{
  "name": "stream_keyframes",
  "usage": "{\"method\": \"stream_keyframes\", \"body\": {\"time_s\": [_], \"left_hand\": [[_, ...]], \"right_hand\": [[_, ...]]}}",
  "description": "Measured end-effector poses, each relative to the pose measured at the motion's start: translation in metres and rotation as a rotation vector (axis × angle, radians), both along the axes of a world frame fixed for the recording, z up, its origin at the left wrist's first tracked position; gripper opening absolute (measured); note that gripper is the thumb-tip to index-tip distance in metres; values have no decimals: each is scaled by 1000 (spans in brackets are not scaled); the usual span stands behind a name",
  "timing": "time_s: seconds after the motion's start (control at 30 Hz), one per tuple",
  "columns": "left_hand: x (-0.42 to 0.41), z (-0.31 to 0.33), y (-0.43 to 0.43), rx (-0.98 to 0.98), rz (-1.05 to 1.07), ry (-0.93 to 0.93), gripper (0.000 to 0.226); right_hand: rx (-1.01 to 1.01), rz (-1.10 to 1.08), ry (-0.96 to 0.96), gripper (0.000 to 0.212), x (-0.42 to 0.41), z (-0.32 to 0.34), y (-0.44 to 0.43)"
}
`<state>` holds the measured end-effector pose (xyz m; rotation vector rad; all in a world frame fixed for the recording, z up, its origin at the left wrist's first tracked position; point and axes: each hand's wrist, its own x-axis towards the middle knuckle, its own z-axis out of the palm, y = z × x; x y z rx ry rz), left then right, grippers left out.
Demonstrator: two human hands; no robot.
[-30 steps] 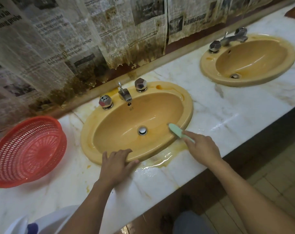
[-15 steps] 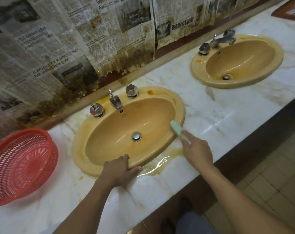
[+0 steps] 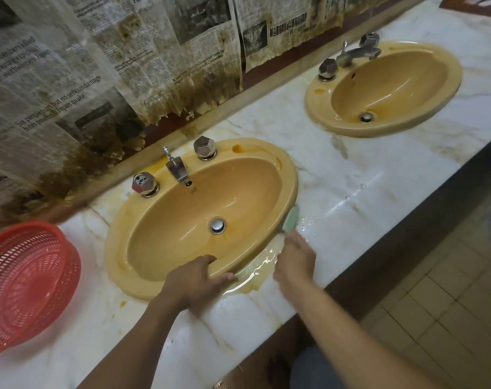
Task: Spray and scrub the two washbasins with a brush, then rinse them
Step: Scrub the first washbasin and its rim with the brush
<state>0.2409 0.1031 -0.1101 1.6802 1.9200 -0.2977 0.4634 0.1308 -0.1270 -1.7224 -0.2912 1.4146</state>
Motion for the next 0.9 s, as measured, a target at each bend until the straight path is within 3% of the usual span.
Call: {"method": "stream_keyframes", "body": {"time_s": [0.03, 0.17, 0.27, 0.37, 0.53, 0.7, 0.9], "left_hand": [[1, 0, -1, 7, 6, 2, 93], [2, 2, -2, 19, 16, -3, 96], [2, 3, -3, 28, 20, -5, 99], [2, 5, -3, 30, 13, -13, 104], [1, 10, -4, 35, 17, -32, 130], [2, 7, -5, 66, 32, -17, 102], [4, 9, -3, 91, 24, -5, 103]], "right_hand": [[0, -41, 21, 17, 14, 7, 24], [13, 12, 49, 36, 45, 36, 60], [17, 85, -33, 27, 31, 35, 32], [27, 101, -57, 31, 10, 26, -20], [12, 106, -6, 33, 14, 21, -21], [37, 112, -105, 32, 52, 21, 61], [18, 203, -135, 31, 73, 31, 122]]}}
